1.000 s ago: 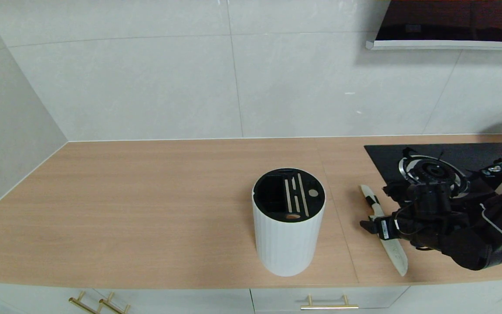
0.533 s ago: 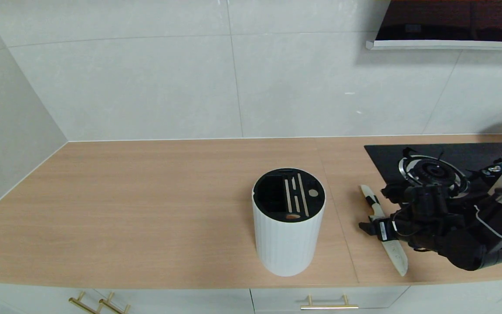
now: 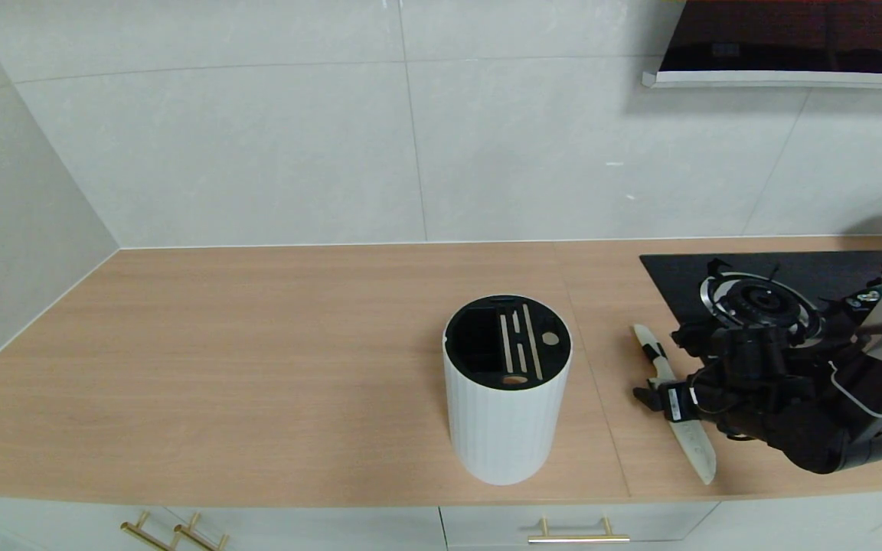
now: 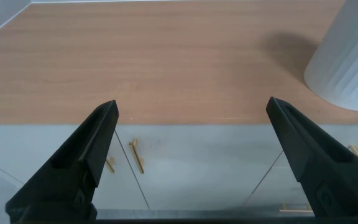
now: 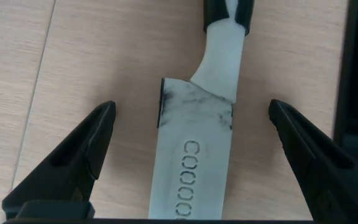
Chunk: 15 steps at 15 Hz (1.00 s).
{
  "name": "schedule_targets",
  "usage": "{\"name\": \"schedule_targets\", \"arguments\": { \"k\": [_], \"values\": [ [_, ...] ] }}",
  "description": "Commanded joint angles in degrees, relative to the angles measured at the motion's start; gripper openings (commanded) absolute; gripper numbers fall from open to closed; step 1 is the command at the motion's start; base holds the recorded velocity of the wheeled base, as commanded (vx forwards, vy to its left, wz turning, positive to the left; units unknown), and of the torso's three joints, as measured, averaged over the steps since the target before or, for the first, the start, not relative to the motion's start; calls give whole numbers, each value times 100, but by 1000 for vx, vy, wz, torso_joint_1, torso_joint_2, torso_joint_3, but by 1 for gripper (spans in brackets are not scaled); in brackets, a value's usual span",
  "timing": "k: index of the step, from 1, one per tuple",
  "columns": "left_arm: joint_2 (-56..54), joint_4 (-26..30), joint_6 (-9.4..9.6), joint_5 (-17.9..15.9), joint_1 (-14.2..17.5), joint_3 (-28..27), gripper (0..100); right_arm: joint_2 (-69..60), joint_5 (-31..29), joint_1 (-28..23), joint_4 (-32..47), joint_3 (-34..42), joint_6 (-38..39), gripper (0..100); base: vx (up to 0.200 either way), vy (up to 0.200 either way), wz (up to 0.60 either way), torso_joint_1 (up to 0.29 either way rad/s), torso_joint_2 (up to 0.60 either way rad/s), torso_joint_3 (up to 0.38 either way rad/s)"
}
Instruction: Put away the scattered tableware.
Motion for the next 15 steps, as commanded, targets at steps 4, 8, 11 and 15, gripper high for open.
{"name": "schedule_targets", "arguments": {
  "k": [4, 8, 11, 15],
  "values": [
    [7, 0, -1, 4, 5, 0, 100, 164, 7, 2, 9, -51, -11, 0, 0, 0, 0, 0, 0, 0],
    [7, 0, -1, 4, 5, 0, 100, 164, -1, 2, -158, -24, -11, 0, 0, 0, 0, 0, 0, 0],
    [7, 0, -1, 4, 5, 0, 100, 50, -10, 2, -158, -15, -11, 0, 0, 0, 0, 0, 0, 0],
    [7, 0, -1, 4, 5, 0, 100, -188, -353, 2, -281, 72, -2, 0, 0, 0, 0, 0, 0, 0]
  ]
}}
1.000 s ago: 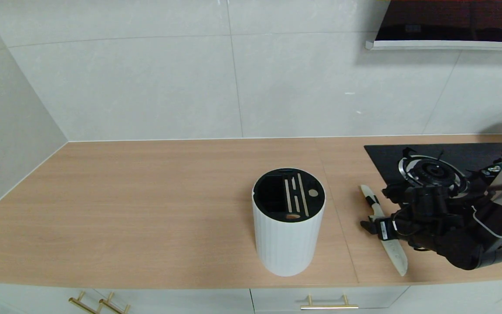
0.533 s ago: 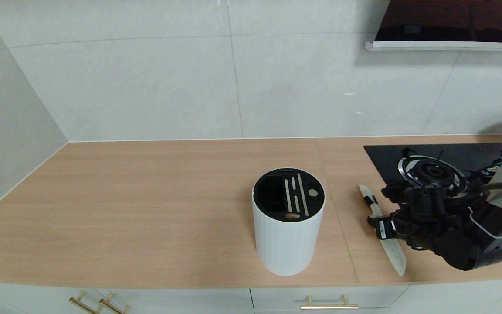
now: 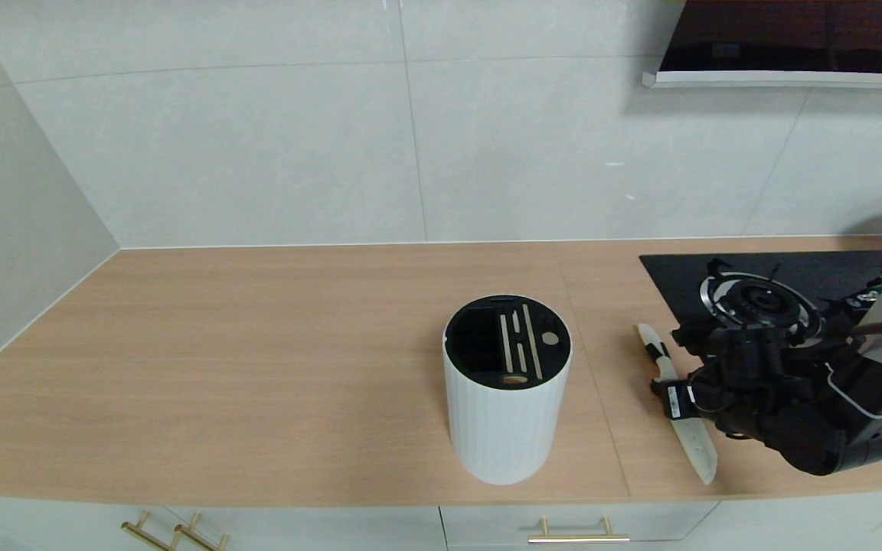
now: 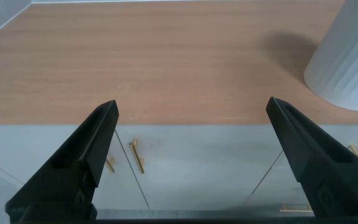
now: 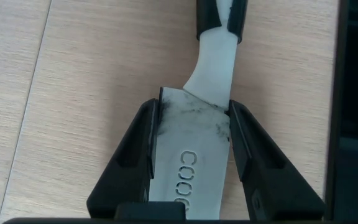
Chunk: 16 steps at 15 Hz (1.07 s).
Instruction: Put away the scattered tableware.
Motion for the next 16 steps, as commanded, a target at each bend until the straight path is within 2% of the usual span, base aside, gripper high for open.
{"name": "schedule_targets", "arguments": {
  "k": [1, 3, 7, 9, 10, 13, 16],
  "values": [
    [7, 0, -1, 2, 2, 0, 100, -324, -6, 2, -95, 97, 4, 0, 0, 0, 0, 0, 0, 0],
    [7, 0, 25, 2, 2, 0, 100, -631, 30, -6, -130, 291, -13, 0, 0, 0, 0, 0, 0, 0],
    [7, 0, 86, 2, 2, 0, 100, -1132, -41, 2, -868, 501, -31, 0, 0, 0, 0, 0, 0, 0],
    [7, 0, 34, 2, 2, 0, 100, -1826, -49, 46, -772, 501, -31, 0, 0, 0, 0, 0, 0, 0],
    [7, 0, 34, 2, 2, 0, 100, -2108, -58, 90, -552, 317, -66, 0, 0, 0, 0, 0, 0, 0],
    [7, 0, 34, 2, 2, 0, 100, -2688, -85, 459, 819, -896, -127, 0, 0, 0, 0, 0, 0, 0],
    [7, 0, 60, 2, 2, 0, 100, -3075, -93, 820, 995, -1081, -110, 0, 0, 0, 0, 0, 0, 0]
  ]
}}
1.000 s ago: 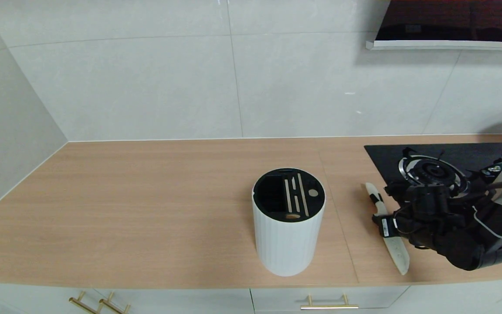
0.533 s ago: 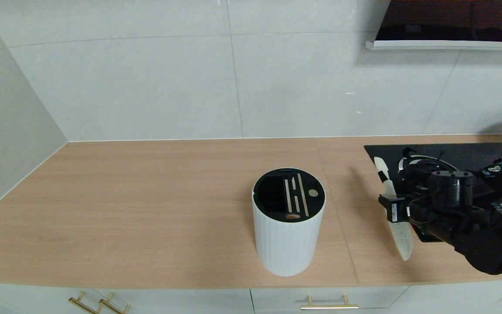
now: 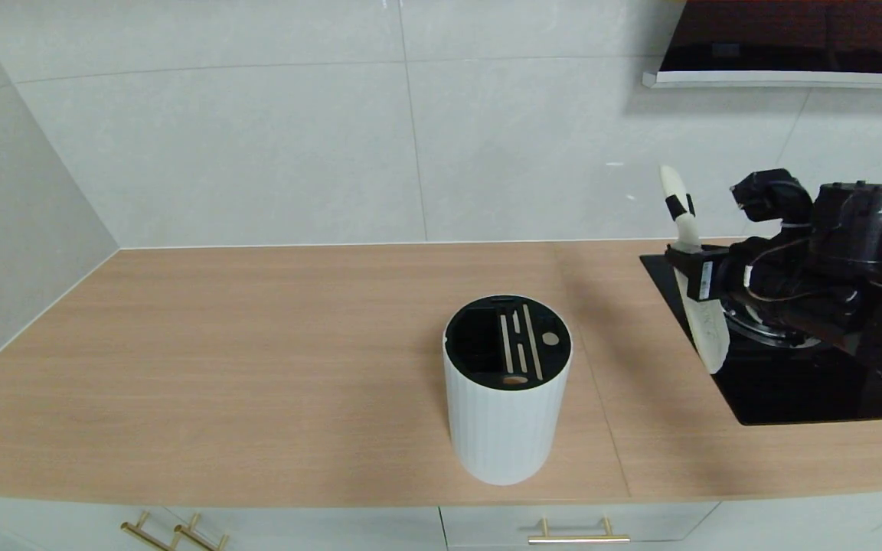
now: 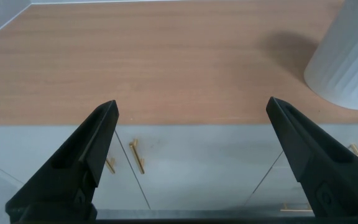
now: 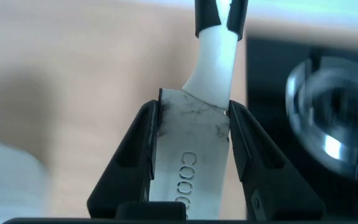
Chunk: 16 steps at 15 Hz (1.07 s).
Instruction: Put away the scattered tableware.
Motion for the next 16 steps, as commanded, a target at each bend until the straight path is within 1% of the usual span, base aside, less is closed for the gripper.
{"name": "schedule_targets", "arguments": {
  "k": [1, 4, 5, 6, 7, 8, 9, 10, 11, 12, 13, 14, 15, 16],
  "values": [
    [7, 0, 18, 2, 2, 0, 100, -597, -58, 302, -12, -18, -6, 0, 0, 0, 0, 0, 0, 0],
    [7, -9, 79, -7, 2, 0, 100, -1186, -111, 715, 50, 122, 3, 0, 0, 0, 0, 0, 0, 0],
    [7, -9, 88, -16, 2, -26, 100, -1326, -120, 1076, 120, 228, 3, 0, 0, 0, 0, 0, 0, 0],
    [25, -9, 88, -51, 2, -105, 100, -1361, -120, 1190, 138, 263, 3, 0, 0, 0, 0, 0, 0, 0],
    [157, 79, 88, -227, -24, -598, 100, -1397, -120, 1392, 155, 289, 3, 0, 0, 0, 0, 0, 0, 0],
    [781, 431, 44, -578, -68, -1397, 100, -1405, -120, 1612, 155, 351, 12, 0, 0, 0, 0, 0, 0, 0],
    [1396, 650, 44, -780, -77, -1881, 100, -1405, -120, 1735, 147, 395, 12, 0, 0, 0, 0, 0, 0, 0],
    [2257, 703, 53, -947, -77, -2338, 100, -1397, -120, 1814, 147, 465, 12, 0, 0, 0, 0, 0, 0, 0],
    [3382, 703, 62, -1044, -77, -2962, 100, -1405, -120, 1928, 147, 500, 12, 0, 0, 0, 0, 0, 0, 0],
    [4208, 694, 62, -1062, -86, -3445, 100, -1414, -129, 2034, 147, 500, 12, 0, 0, 0, 0, 0, 0, 0],
    [4841, 694, 26, -1114, -156, -3814, 100, -1405, -129, 2078, 147, 509, 12, 0, 0, 0, 0, 0, 0, 0],
    [5747, 598, -105, -1308, -384, -4254, 100, -1370, -146, 2210, 147, 553, 12, 0, 0, 0, 0, 0, 0, 0],
    [6028, 448, -228, -1369, -534, -4324, 100, -1335, -155, 2245, 147, 562, 21, 0, 0, 0, 0, 0, 0, 0],
    [6740, -343, -896, -1387, -1246, -4324, 100, -1212, -155, 2324, 147, 562, 21, 0, 0, 0, 0, 0, 0, 0]
  ]
}}
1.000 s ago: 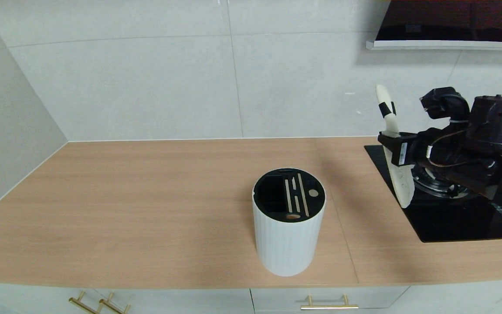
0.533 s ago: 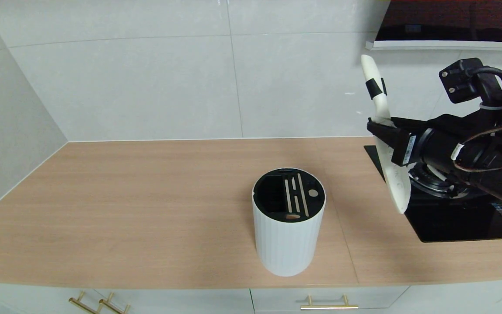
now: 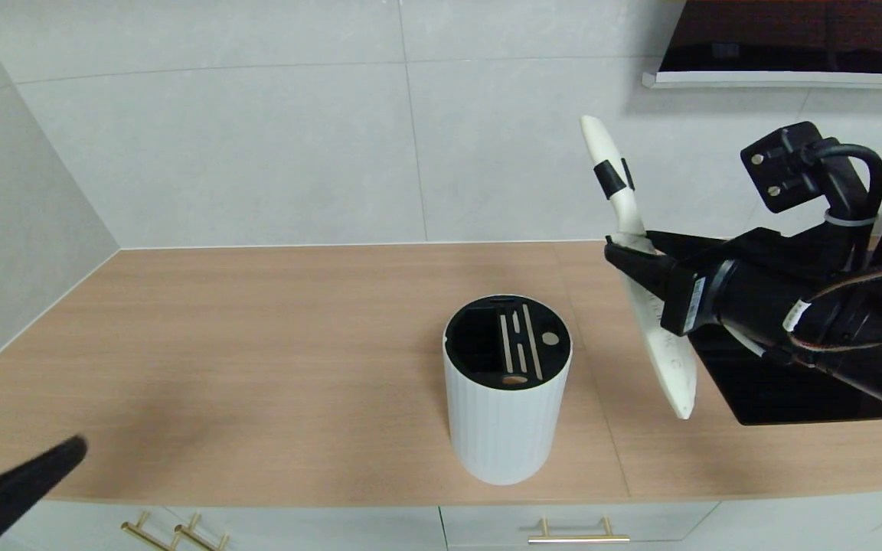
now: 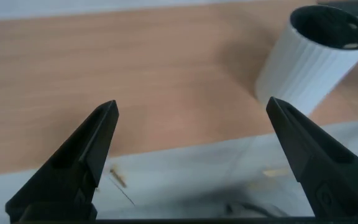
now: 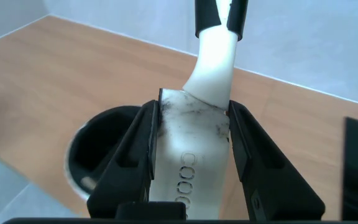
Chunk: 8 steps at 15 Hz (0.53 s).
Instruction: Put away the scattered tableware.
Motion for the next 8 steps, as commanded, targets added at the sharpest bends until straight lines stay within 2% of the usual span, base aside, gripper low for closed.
{"name": "schedule_targets", "arguments": {
  "k": [1, 2, 3, 4, 5, 6, 8],
  "values": [
    [2920, -1227, -1324, -260, -1452, -964, 100, 166, -8, 244, -7, 20, -1, 0, 0, 0, 0, 0, 0, 0],
    [3403, -1983, -2071, -260, -1891, -1008, 100, 166, -8, 376, 1, 20, 8, 0, 0, 0, 0, 0, 0, 0],
    [3816, -2774, -2563, -278, -2155, -1061, 100, 166, -25, 534, 1, 37, 43, 0, 0, 0, 0, 0, 0, 0],
    [4115, -3380, -2757, -296, -2322, -1070, 100, 166, -131, 736, 1, 55, 96, 0, 0, 0, 0, 0, 0, 0],
    [4326, -3776, -2871, -304, -2506, -1070, 100, 201, -245, 850, 1, 55, 96, 0, 0, 0, 0, 0, 0, 0],
    [4484, -4039, -3082, -366, -2717, -1079, 100, 236, -298, 912, 1, 46, 104, 0, 0, 0, 0, 0, 0, 0],
    [4572, -4496, -3565, -832, -2963, -1061, 100, 245, -315, 1079, 1, 55, 104, 0, 0, 0, 0, 0, 0, 0]
  ]
}}
